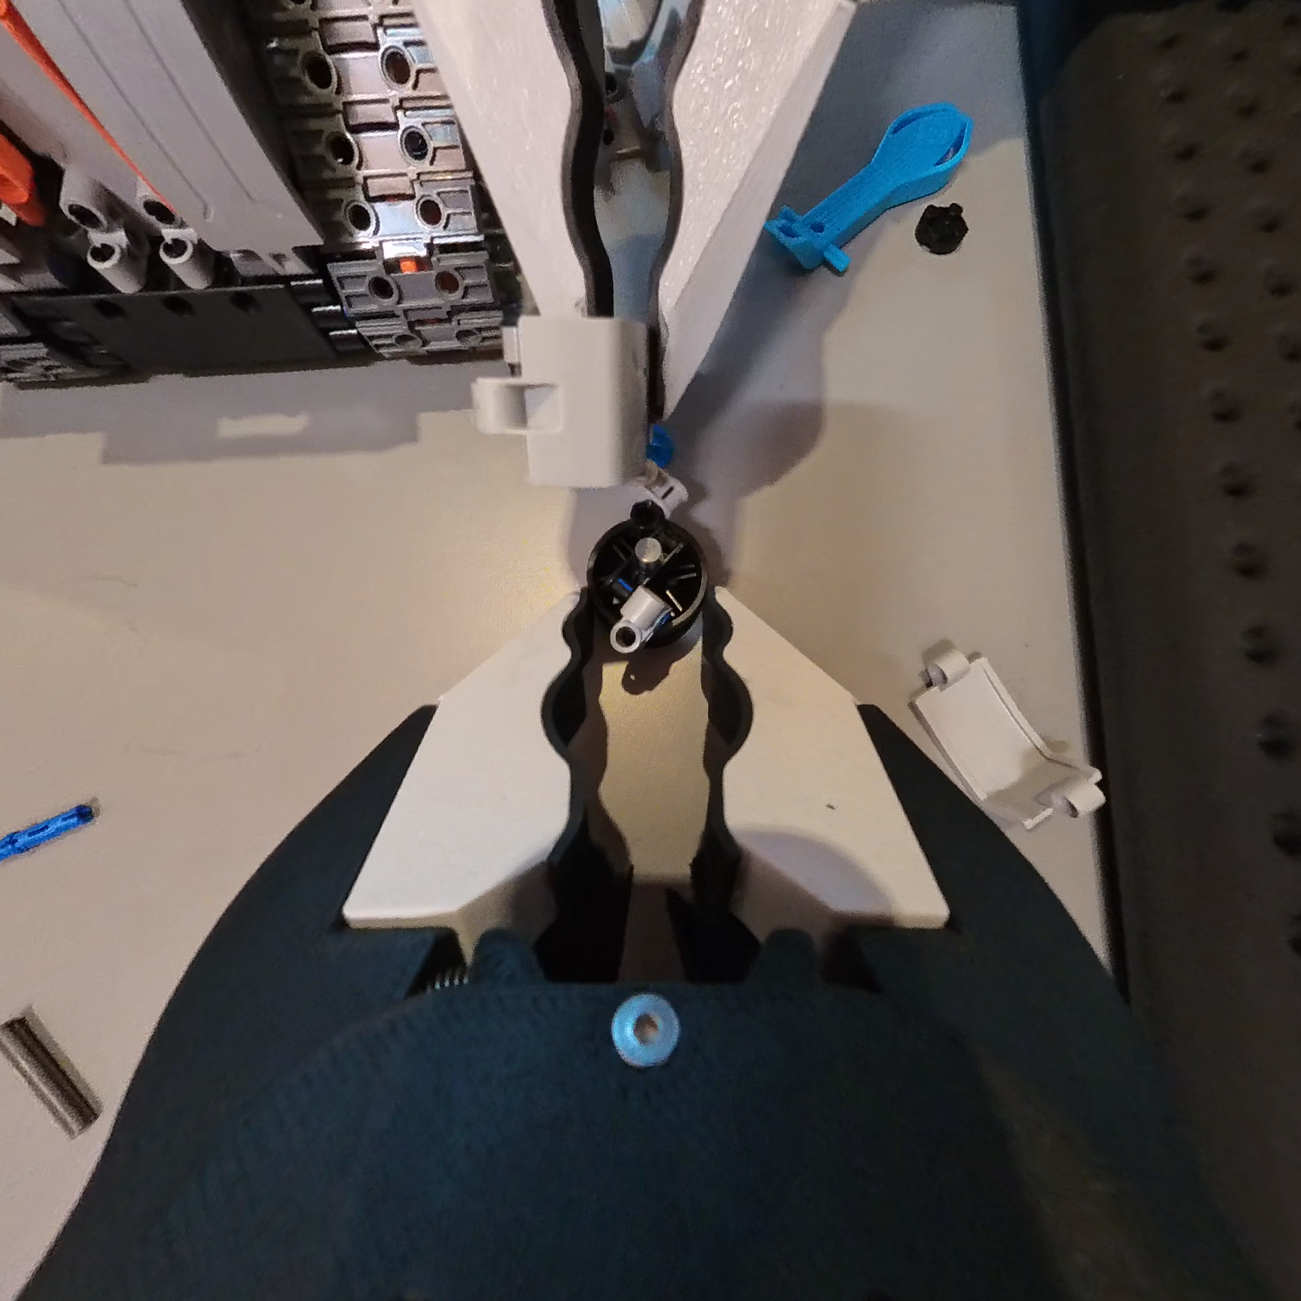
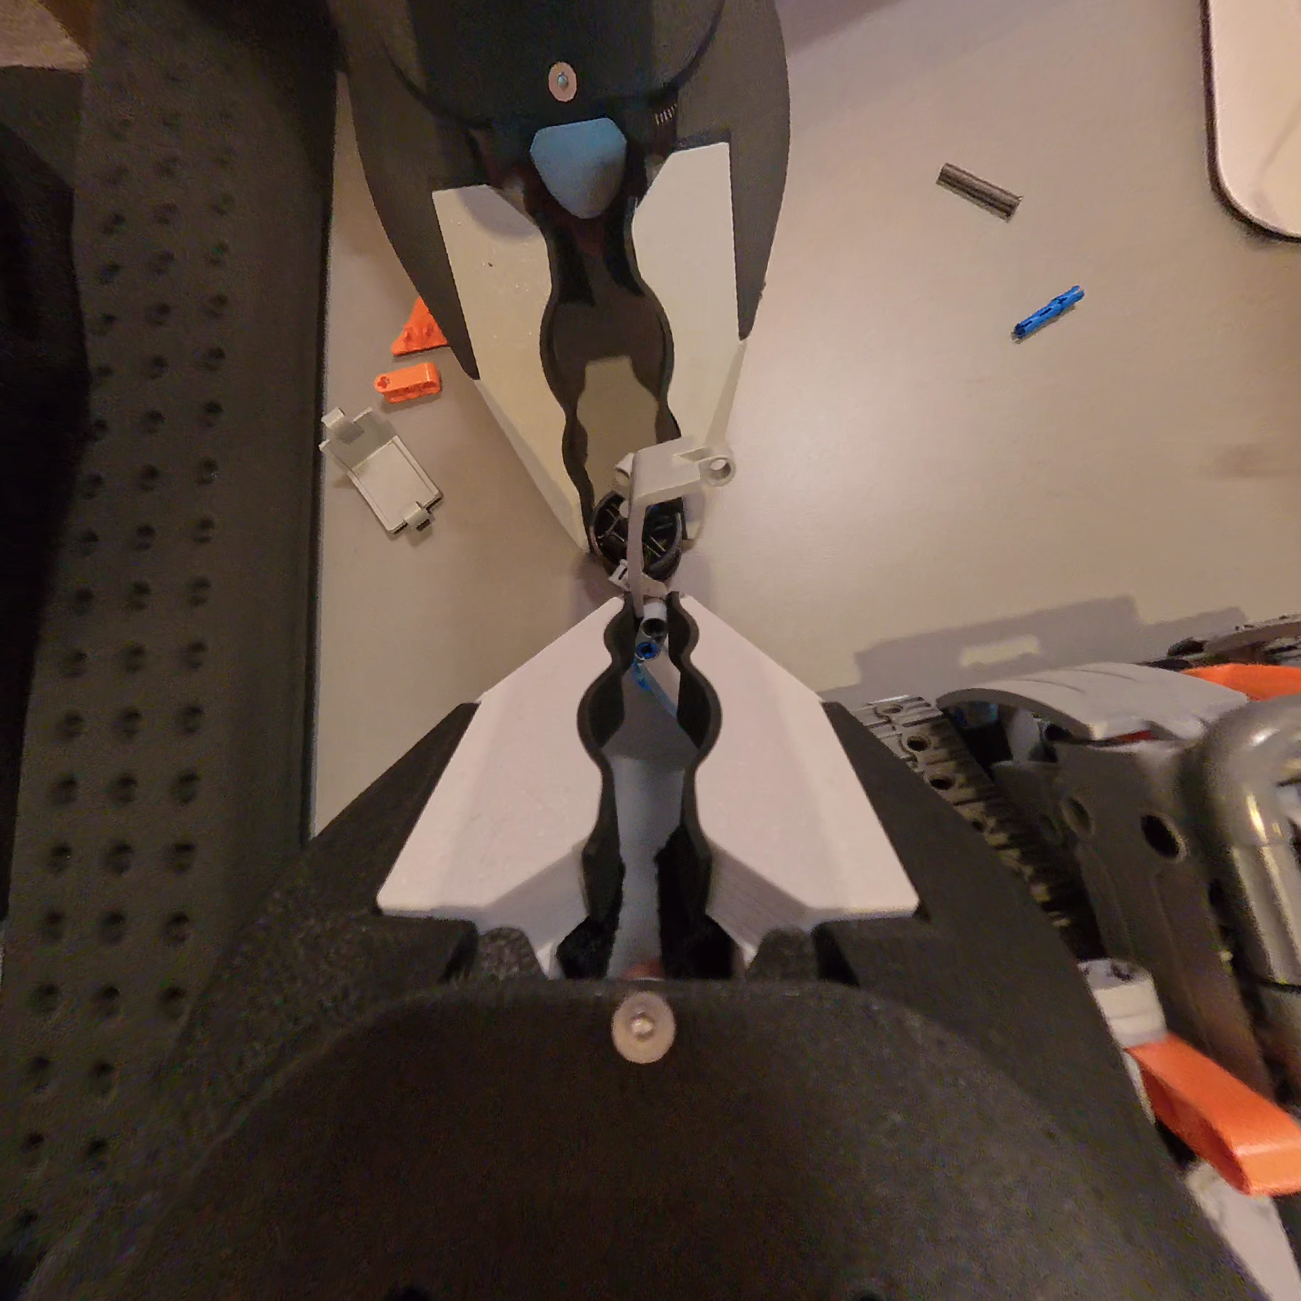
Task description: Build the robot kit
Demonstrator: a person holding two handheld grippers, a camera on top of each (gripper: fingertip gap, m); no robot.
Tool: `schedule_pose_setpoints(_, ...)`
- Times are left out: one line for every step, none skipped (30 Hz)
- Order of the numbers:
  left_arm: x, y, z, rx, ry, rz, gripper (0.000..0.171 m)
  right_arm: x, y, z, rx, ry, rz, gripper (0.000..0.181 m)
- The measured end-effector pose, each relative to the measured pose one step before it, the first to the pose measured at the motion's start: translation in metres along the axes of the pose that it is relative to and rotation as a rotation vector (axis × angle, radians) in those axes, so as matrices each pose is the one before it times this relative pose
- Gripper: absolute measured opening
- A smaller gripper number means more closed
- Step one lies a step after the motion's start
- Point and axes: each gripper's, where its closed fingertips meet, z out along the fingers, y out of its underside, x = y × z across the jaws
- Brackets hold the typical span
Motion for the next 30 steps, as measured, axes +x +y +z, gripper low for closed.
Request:
schedule_pose_setpoints(0.00007, -0.00024, 0.00016, -0.00108, 0.0019, 0.0021, 0.028, -0.00017, -0.00023, 0.00041, -0.0031, 0.0004, -0.0025, 0.006)
schedule_pose_setpoints(-0.00001, -0.00014, 0.00024, -0.00137, 0.0007, 0.0039, 0.027, -0.00045, -0.00035, 0.00042, -0.0020, -0.0027, -0.0005, 0.006)
schedule_pose_setpoints(0.00020, -0.00029, 0.00028, 0.00018, 0.0019, 0.0029, 0.028, -0.00050, -0.00016, 0.00077, -0.0038, -0.0027, -0.0025, 0.006)
schedule_pose_setpoints(0.00010, -0.00016, 0.00026, 0.00051, 0.0020, 0.0022, 0.027, -0.00050, 0.00066, 0.00113, -0.0093, -0.0018, -0.0015, 0.006)
schedule_pose_setpoints(0.00002, -0.00015, 0.00002, -0.00024, 0.0016, 0.0008, 0.028, -0.00033, 0.00070, 0.00139, -0.0105, -0.0012, -0.0026, 0.006)
schedule_pose_setpoints(-0.00004, 0.00003, -0.00004, 0.00009, 0.0015, 0.0018, 0.027, -0.00053, -0.00005, 0.00061, -0.0055, -0.0012, -0.0020, 0.006)
schedule_pose_setpoints(-0.00008, 0.00004, -0.00002, 0.00182, 0.0009, 0.0028, 0.027, -0.00007, -0.00004, -0.00026, -0.0066, 0.0024, -0.0035, 0.006)
schedule_pose_setpoints(-0.00001, -0.00017, 0.00006, 0.00347, 0.0021, -0.0033, 0.027, 0.00013, 0.00025, 0.00001, -0.0092, 0.0046, -0.0032, 0.006)
schedule_pose_setpoints(0.00003, -0.00004, 0.00009, 0.00126, 0.0024, -0.0007, 0.027, -0.00044, 0.00020, 0.00023, -0.0101, 0.0025, -0.0053, 0.006)
schedule_pose_setpoints(-0.00007, 0.00013, -0.00007, -0.00095, 0.0014, 0.0037, 0.027, -0.00037, 0.00000, 0.00016, -0.0106, 0.0035, -0.0096, 0.006)
schedule_pose_setpoints(-0.00006, -0.00012, -0.00001, -0.00016, 0.0006, 0.0027, 0.027, 0.00006, -0.00002, 0.00010, -0.0106, 0.0040, -0.0075, 0.006)
schedule_pose_setpoints(-0.00003, -0.00003, 0.00002, 0.00005, 0.0020, -0.0014, 0.027, 0.00003, -0.00011, 0.00020, -0.0097, 0.0019, -0.0051, 0.006)
schedule_pose_setpoints(0.00000, -0.00007, 0.00004, 0.00032, 0.0025, -0.0009, 0.027, 0.00020, 0.00004, 0.00015, -0.0082, 0.0032, -0.0064, 0.006)
schedule_pose_setpoints(0.00005, -0.00021, -0.00004, 0.00146, 0.0028, 0.0000, 0.027, 0.00108, 0.00033, 0.00003, -0.0087, 0.0074, -0.0038, 0.006)
schedule_pose_setpoints(0.00003, -0.00018, 0.00024, 0.00096, 0.0039, 0.0005, 0.027, 0.00017, 0.00009, 0.00028, -0.0073, 0.0017, -0.0032, 0.006)
schedule_pose_setpoints(0.00017, -0.00019, 0.00016, 0.00018, 0.0048, 0.0021, 0.027, -0.00040, 0.00036, 0.00017, -0.0099, 0.0006, -0.0087, 0.006)
schedule_pose_setpoints(0.00036, -0.00024, 0.00019, 0.00044, 0.0068, 0.0021, 0.027, -0.00059, 0.00023, -0.00018, -0.0119, 0.0022, -0.0136, 0.006)
schedule_pose_setpoints(0.00039, -0.00036, 0.00033, 0.00031, 0.0053, 0.0039, 0.027, -0.00082, 0.00010, -0.00010, -0.0131, 0.0030, -0.0189, 0.006)
schedule_pose_setpoints(0.00030, -0.00024, 0.00025, -0.00006, 0.0038, 0.0062, 0.027, -0.00070, 0.00019, 0.00003, -0.0142, 0.0034, -0.0204, 0.006)
schedule_pose_setpoints(0.00004, -0.00021, 0.00017, 0.00022, 0.0042, 0.0014, 0.027, -0.00018, 0.00017, 0.00000, -0.0151, 0.0020, -0.0117, 0.006)
schedule_pose_setpoints(-0.00001, -0.00014, 0.00004, 0.00086, 0.0046, -0.0012, 0.027, -0.00018, 0.00012, -0.00002, -0.0150, 0.0007, -0.0140, 0.006)
schedule_pose_setpoints(0.00007, -0.00011, -0.00009, 0.00030, 0.0044, -0.0011, 0.027, 0.00007, -0.00002, 0.00025, -0.0137, -0.0004, -0.0131, 0.006)
schedule_pose_setpoints(-0.00002, -0.00007, 0.00005, 0.00001, 0.0029, 0.0019, 0.027, 0.00013, 0.00008, 0.00030, -0.0155, -0.0026, -0.0094, 0.006)
schedule_pose_setpoints(-0.00002, 0.00002, 0.00000, -0.00043, 0.0026, 0.0027, 0.027, -0.00010, -0.00004, 0.00007, -0.0153, -0.0029, -0.0127, 0.006)
schedule_pose_setpoints(0.00001, 0.00000, -0.00002, 0.00002, 0.0031, 0.0015, 0.027, -0.00035, -0.00013, 0.00021, -0.0149, -0.0061, -0.0100, 0.006)
schedule_pose_setpoints(-0.00003, 0.00002, -0.00003, -0.00015, 0.0029, 0.0016, 0.027, -0.00053, 0.00001, 0.00032, -0.0139, -0.0084, -0.0114, 0.006)
schedule_pose_setpoints(0.00009, -0.00002, 0.00016, -0.00015, 0.0031, 0.0025, 0.027, -0.00046, -0.00004, -0.00001, -0.0125, -0.0093, -0.0095, 0.006)
schedule_pose_setpoints(0.00009, 0.00000, -0.00002, 0.00003, 0.0033, 0.0007, 0.027, -0.00018, -0.00010, 0.00026, -0.0108, -0.0117, 0.0030, 0.006)
schedule_pose_setpoints(0.00001, 0.00001, -0.00005, 0.00001, 0.0042, -0.0008, 0.027, -0.00012, -0.00035, 0.00036, -0.0063, -0.0141, 0.0087, 0.006)
schedule_pose_setpoints(-0.00001, -0.00001, -0.00008, 0.00043, 0.0052, -0.0002, 0.027, -0.00026, -0.00026, 0.00029, -0.0013, -0.0185, 0.0137, 0.006)
